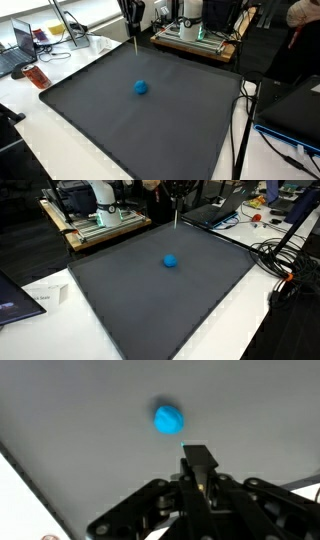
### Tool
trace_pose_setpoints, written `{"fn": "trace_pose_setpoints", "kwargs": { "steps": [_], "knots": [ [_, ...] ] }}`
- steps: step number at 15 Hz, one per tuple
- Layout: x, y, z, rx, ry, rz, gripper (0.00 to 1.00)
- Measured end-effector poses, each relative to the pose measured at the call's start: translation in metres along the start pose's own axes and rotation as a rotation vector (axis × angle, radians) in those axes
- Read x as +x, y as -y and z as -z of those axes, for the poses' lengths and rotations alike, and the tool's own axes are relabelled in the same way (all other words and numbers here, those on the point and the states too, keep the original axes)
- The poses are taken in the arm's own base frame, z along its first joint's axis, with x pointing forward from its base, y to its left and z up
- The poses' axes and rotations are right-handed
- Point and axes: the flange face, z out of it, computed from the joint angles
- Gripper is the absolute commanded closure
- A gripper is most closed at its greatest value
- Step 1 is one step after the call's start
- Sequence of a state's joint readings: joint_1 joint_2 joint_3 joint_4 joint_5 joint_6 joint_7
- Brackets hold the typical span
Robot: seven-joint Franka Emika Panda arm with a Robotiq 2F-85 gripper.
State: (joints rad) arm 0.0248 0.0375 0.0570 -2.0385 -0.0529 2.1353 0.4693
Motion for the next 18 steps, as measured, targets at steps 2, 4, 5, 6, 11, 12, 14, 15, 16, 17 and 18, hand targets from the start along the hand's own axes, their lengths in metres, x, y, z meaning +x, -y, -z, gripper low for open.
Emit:
{"fn": "trace_pose_setpoints", "kwargs": {
  "steps": [2,4,5,6,11,12,14,15,16,17,18],
  "knots": [
    [0.000,0.001,-0.004,-0.002,0.006,0.004,0.88],
    [0.000,0.000,0.001,0.002,-0.002,0.004,0.88],
    [0.000,0.000,0.003,0.003,-0.005,0.004,0.88],
    [0.000,0.000,0.004,0.003,-0.006,0.003,0.88],
    [0.000,0.000,0.003,0.003,-0.005,0.004,0.97],
    [0.000,0.001,0.002,-0.003,-0.006,0.006,0.97],
    [-0.003,0.010,-0.004,-0.035,-0.013,0.021,0.97],
    [-0.005,0.020,-0.007,-0.056,-0.020,0.029,0.97],
    [-0.008,0.031,-0.010,-0.077,-0.028,0.037,0.97],
    [-0.011,0.046,-0.014,-0.101,-0.043,0.044,0.97],
    [-0.013,0.059,-0.017,-0.125,-0.062,0.045,0.97]
  ]
}}
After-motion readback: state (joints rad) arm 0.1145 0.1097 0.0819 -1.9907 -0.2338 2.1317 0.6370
